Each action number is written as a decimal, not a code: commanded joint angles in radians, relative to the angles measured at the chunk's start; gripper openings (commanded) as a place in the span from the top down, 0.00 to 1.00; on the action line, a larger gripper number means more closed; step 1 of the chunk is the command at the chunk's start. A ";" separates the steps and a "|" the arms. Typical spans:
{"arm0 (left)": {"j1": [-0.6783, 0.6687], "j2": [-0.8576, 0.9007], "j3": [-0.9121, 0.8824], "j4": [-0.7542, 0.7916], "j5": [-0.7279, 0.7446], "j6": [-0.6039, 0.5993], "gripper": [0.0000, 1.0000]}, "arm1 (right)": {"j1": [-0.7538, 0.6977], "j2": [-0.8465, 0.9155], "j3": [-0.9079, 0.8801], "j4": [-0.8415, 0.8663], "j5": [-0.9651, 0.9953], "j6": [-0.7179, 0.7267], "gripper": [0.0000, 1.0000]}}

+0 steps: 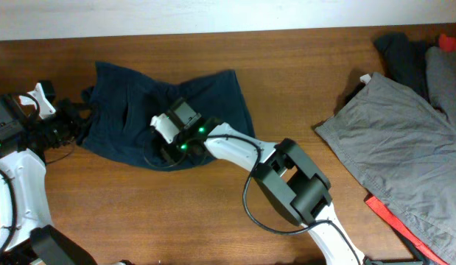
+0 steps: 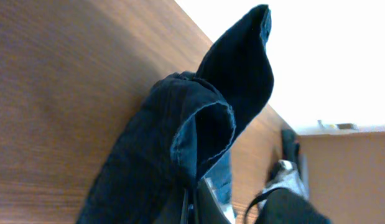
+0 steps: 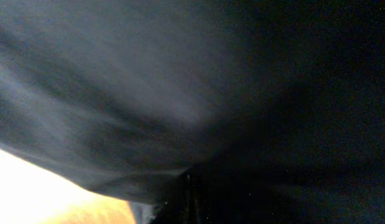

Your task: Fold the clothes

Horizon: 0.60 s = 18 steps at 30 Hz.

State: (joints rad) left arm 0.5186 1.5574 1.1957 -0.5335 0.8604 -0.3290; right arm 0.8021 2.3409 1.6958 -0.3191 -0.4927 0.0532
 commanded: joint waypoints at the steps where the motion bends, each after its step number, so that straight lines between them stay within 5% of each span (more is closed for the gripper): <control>1: -0.002 -0.032 0.035 0.011 0.110 -0.025 1.00 | 0.066 0.022 -0.003 0.033 -0.046 0.016 0.96; 6: -0.002 -0.032 0.035 0.010 0.117 -0.024 1.00 | 0.084 0.015 0.002 0.043 -0.030 0.016 0.96; 18: -0.007 -0.032 0.035 0.011 0.089 -0.021 1.00 | -0.242 -0.256 0.027 -0.327 0.127 0.014 0.95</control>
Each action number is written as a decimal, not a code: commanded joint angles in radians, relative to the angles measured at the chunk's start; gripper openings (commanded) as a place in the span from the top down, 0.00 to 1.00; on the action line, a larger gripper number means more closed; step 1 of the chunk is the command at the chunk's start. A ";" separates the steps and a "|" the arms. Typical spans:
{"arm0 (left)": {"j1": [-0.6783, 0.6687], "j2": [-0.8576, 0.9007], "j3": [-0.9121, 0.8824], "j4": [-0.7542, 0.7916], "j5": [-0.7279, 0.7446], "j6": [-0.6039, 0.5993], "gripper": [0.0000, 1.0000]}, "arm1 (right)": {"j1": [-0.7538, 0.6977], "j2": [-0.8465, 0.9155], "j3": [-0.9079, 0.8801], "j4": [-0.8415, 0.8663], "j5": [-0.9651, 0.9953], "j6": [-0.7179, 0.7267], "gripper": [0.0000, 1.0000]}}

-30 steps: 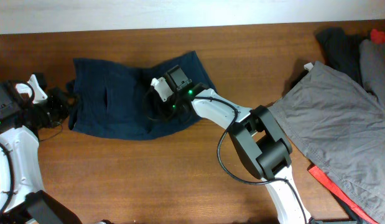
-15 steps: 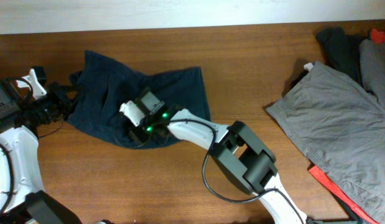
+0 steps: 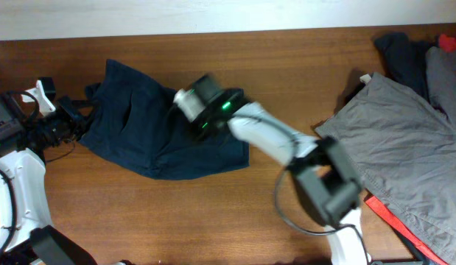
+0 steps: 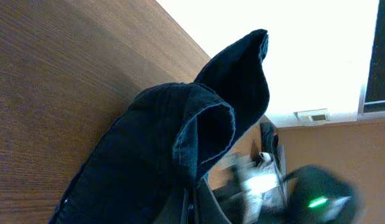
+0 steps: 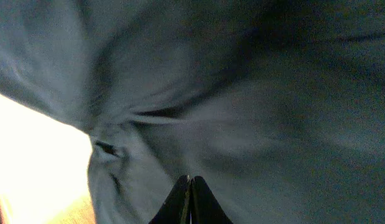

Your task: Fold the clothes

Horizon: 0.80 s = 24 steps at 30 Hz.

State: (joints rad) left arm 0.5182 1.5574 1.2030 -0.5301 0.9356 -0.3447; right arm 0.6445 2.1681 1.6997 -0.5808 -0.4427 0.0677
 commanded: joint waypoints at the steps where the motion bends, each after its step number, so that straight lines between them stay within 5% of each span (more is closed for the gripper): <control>1: -0.015 -0.032 0.028 0.008 -0.008 -0.005 1.00 | -0.115 -0.083 0.023 -0.100 0.090 -0.006 0.95; 11: -0.226 -0.032 0.028 0.017 -0.224 -0.069 1.00 | -0.241 -0.011 -0.001 -0.311 0.085 -0.124 0.96; 24: -0.446 -0.032 0.028 0.137 -0.227 -0.212 1.00 | -0.240 0.111 -0.077 -0.294 0.088 -0.124 0.96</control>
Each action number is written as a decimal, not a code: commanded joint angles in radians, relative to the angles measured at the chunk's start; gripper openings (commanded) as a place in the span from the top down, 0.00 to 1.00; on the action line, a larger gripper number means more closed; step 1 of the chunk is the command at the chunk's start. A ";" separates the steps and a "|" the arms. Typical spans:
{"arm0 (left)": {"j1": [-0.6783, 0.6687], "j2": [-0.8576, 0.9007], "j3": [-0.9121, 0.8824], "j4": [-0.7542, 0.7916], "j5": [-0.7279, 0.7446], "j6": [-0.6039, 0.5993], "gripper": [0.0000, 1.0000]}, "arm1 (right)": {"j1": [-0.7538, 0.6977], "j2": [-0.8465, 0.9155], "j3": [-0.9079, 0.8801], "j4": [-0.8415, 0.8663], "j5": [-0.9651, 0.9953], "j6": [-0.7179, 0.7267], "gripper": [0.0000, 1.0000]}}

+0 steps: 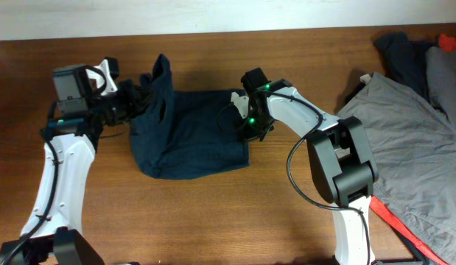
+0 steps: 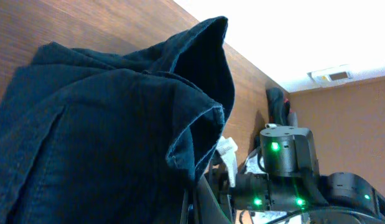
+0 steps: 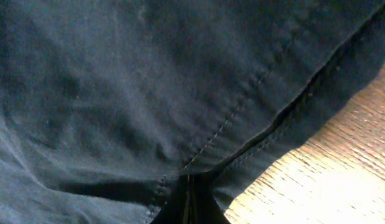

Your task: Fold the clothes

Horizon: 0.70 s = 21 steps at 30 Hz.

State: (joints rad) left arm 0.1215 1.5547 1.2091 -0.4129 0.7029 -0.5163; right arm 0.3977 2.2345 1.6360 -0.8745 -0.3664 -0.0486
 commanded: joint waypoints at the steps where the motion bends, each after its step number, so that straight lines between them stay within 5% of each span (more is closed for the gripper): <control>1: -0.072 -0.029 0.022 0.024 0.003 -0.041 1.00 | 0.007 0.049 -0.013 -0.003 0.011 -0.007 0.96; 21: -0.542 -0.029 0.022 0.046 -0.547 -0.106 1.00 | 0.023 0.050 -0.013 -0.008 0.004 -0.003 0.96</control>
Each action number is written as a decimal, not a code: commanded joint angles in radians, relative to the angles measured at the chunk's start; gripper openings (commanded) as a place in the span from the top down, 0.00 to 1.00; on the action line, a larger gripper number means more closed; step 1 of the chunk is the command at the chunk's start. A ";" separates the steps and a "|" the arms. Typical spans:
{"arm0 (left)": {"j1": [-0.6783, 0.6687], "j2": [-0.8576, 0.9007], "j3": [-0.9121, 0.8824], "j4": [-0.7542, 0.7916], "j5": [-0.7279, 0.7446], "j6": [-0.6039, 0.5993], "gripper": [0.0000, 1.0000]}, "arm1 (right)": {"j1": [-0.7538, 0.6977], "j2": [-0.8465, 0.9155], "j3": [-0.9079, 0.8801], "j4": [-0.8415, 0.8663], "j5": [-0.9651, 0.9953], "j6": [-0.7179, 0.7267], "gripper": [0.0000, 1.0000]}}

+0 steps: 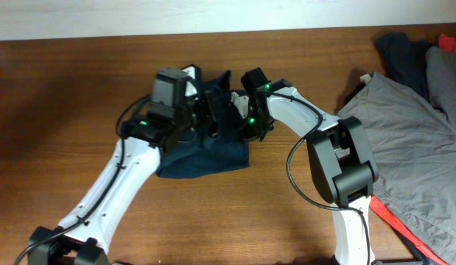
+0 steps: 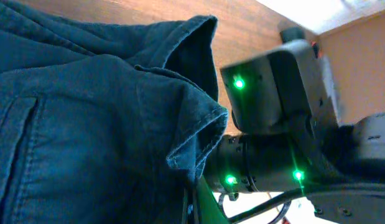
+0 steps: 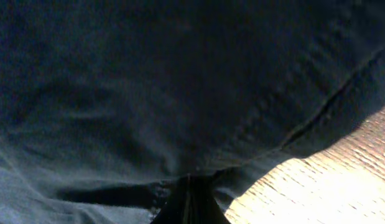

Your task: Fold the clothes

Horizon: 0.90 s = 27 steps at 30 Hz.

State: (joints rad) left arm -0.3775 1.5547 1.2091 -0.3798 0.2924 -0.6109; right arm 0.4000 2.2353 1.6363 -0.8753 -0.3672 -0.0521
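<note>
A dark blue denim garment (image 1: 202, 158) lies doubled over at the table's middle. My left gripper (image 1: 211, 116) is shut on its hemmed edge (image 2: 201, 134), held up over the right side of the garment, close beside my right gripper (image 1: 244, 131). In the left wrist view the closed fingertips (image 2: 193, 208) pinch the cloth, and the right arm's body (image 2: 276, 81) with green lights is just behind. The right gripper (image 3: 189, 202) is shut on the garment's right edge (image 3: 198, 106), low against the wooden table (image 3: 323, 186).
A grey garment (image 1: 393, 140) is spread at the right, with a dark one (image 1: 404, 51) behind it and something red (image 1: 393, 221) under its near edge. The pale wall edge (image 1: 213, 15) runs along the back of the table.
My left gripper was left of the garment's middle with the left edge raised. It is now beside the right gripper, and the garment is doubled over and narrower. The right gripper has stayed put.
The garment lay spread at the left, my left gripper shut on its left edge and my right on its middle. Then the right gripper was further right, then holding the right edge. The left edge stood raised at mid-table and is now over the right side.
</note>
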 commanded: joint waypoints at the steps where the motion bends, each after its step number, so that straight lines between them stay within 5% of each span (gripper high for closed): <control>1: -0.049 -0.029 0.022 0.014 -0.145 -0.011 1.00 | 0.021 0.049 -0.013 -0.007 0.005 0.000 0.96; 2: -0.058 -0.029 0.022 0.014 -0.154 -0.011 0.98 | 0.021 0.049 -0.013 -0.007 0.005 0.000 0.96; 4: -0.061 -0.029 0.022 0.014 -0.156 -0.011 0.69 | 0.022 0.049 -0.013 -0.008 0.005 0.000 0.96; 7: -0.061 -0.029 0.022 0.036 -0.134 0.003 0.50 | 0.021 0.049 -0.013 -0.008 0.005 0.000 0.96; 13: 0.003 -0.061 0.032 0.117 -0.106 0.082 0.49 | 0.002 0.045 -0.005 -0.051 0.022 0.002 0.96; 27: 0.134 0.048 0.031 -0.011 -0.138 0.093 0.50 | -0.155 -0.254 0.235 -0.177 0.063 0.037 0.96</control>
State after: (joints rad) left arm -0.2447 1.5410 1.2243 -0.3801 0.1818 -0.5423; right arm 0.2245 2.0644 1.8305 -1.0424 -0.2607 0.0010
